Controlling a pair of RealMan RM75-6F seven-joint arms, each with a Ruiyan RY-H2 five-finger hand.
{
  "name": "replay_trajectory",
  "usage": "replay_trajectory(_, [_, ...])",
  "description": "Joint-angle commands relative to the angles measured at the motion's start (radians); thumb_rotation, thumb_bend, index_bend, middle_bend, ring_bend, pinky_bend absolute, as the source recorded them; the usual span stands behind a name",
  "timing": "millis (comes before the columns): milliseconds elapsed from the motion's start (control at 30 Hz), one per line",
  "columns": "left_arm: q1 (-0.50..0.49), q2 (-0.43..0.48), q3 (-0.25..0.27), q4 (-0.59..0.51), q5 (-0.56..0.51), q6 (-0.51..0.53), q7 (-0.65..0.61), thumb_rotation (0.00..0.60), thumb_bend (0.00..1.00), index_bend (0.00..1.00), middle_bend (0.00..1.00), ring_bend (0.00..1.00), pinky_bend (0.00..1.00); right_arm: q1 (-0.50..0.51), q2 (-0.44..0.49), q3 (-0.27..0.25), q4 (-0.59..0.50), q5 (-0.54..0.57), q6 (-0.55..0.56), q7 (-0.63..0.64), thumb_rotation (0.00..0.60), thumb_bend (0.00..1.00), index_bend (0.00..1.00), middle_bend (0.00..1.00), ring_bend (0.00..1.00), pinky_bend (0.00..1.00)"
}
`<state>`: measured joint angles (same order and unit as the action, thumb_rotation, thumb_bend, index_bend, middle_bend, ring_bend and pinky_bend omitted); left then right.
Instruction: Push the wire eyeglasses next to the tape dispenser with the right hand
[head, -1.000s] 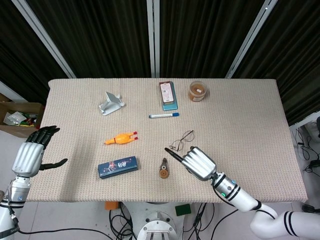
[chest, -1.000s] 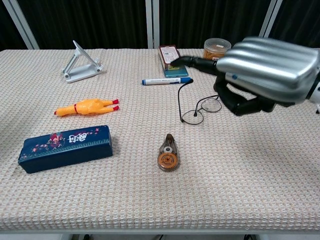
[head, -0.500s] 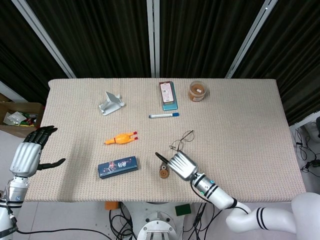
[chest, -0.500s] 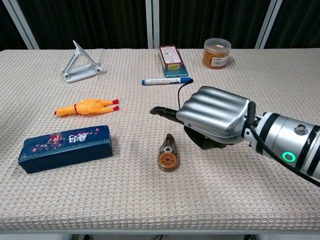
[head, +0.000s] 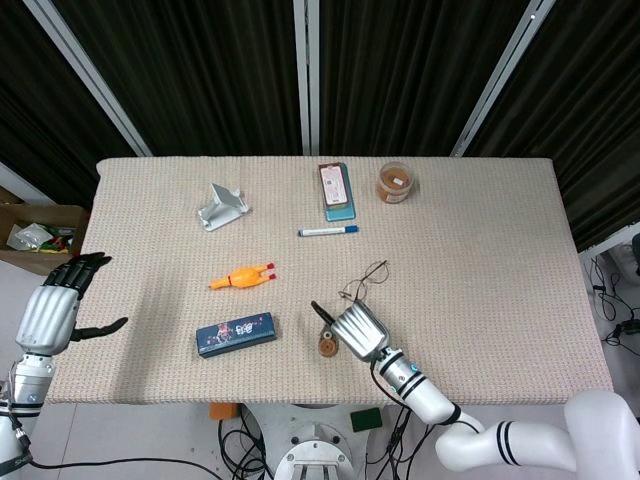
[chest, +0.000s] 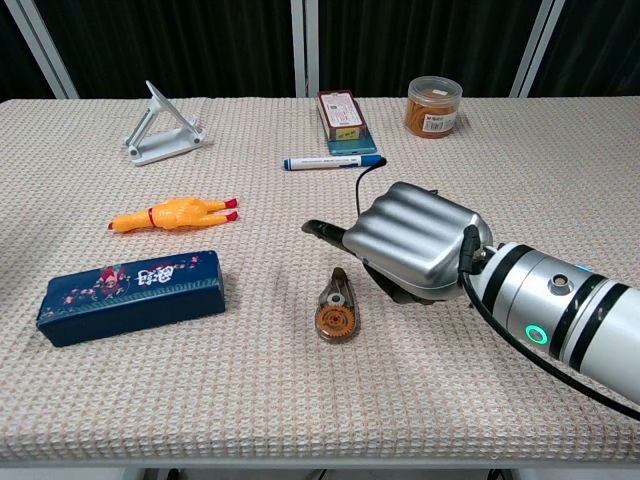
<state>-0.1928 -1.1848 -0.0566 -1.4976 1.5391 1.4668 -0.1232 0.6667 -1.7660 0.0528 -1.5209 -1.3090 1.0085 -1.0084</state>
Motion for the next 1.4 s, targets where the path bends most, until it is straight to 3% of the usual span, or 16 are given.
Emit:
replay_trajectory(33, [0.001, 0.001, -0.001, 0.000, 0.000, 0.002, -0.001, 0.462, 0.02, 0.16, 0.15, 0.13, 0.22, -0.006, -0.021, 0.011, -0.001, 0.037, 0.030, -0.050, 0.600, 0.87, 0.00, 0.87, 0.85, 0.78])
replay_trajectory(467, [0.000, 0.001, 0.000, 0.000, 0.000, -0.002, -0.001, 0.463, 0.02, 0.16, 0.15, 0.13, 0.22, -0.001, -0.026, 0.047, 0.000, 0.157, 0.074, -0.146, 0.600, 0.86, 0.00, 0.87, 0.85, 0.79])
replay_trajectory(1133, [-0.004, -0.003, 0.000, 0.002, -0.005, -0.014, 0.004, 0.463, 0.02, 0.16, 0.15, 0.13, 0.22, 0.008, 0.003, 0.062, 0.052, 0.279, 0.074, -0.063, 0.600, 0.87, 0.00, 0.87, 0.85, 0.79])
replay_trajectory(1400, [-0.007, -0.002, 0.001, -0.005, -0.002, -0.018, 0.003, 0.466, 0.02, 0.16, 0.15, 0.13, 0.22, 0.001, 0.020, 0.052, 0.058, 0.251, 0.092, 0.016, 0.600, 0.87, 0.00, 0.87, 0.85, 0.79])
